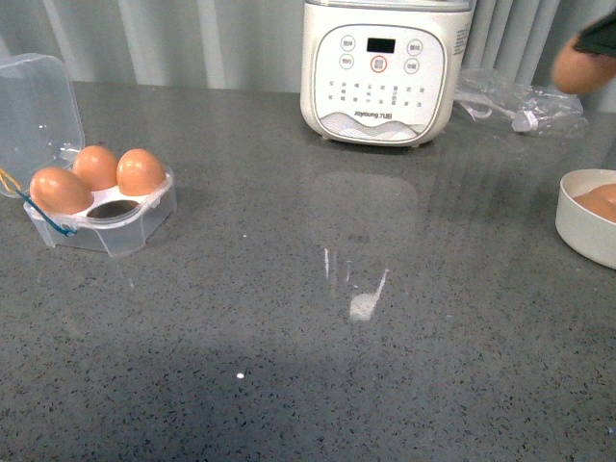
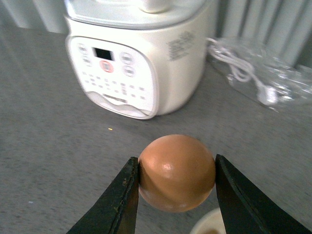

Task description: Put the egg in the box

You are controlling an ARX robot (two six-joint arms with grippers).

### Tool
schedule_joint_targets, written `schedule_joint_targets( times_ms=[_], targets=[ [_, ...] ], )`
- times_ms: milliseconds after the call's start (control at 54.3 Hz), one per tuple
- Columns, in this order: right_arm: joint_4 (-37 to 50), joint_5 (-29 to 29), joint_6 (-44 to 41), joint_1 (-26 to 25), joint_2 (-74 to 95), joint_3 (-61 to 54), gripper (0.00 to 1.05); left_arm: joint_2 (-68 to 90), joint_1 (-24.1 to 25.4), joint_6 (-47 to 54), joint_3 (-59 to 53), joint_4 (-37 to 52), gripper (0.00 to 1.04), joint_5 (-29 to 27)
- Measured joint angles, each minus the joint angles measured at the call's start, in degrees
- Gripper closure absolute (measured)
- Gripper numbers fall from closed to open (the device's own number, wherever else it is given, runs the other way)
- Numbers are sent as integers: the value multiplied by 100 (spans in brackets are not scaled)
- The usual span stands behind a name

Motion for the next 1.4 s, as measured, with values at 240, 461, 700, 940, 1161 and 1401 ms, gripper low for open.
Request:
schedule_joint_targets(
  times_ms=[240,461,700,940,1161,1401],
  targets=[
    [-2,-343,22,1147,699,798,66,0,0,0,0,0,7,0],
    [-146,-850,-74,2107,1224,1412,66,0,0,0,0,0,7,-2],
    [-396,-1016,-273,2647,1792,1784,66,0,0,0,0,0,7,-2],
    [-520,-1115,-374,2916,2133,2052,66,0,0,0,0,0,7,-2],
    [-750,-1132,-498,3128,2422,2358,66,0,0,0,0,0,7,0],
    [-1001,-1064,-614,3261,2758,2717,66,0,0,0,0,0,7,0]
  ],
)
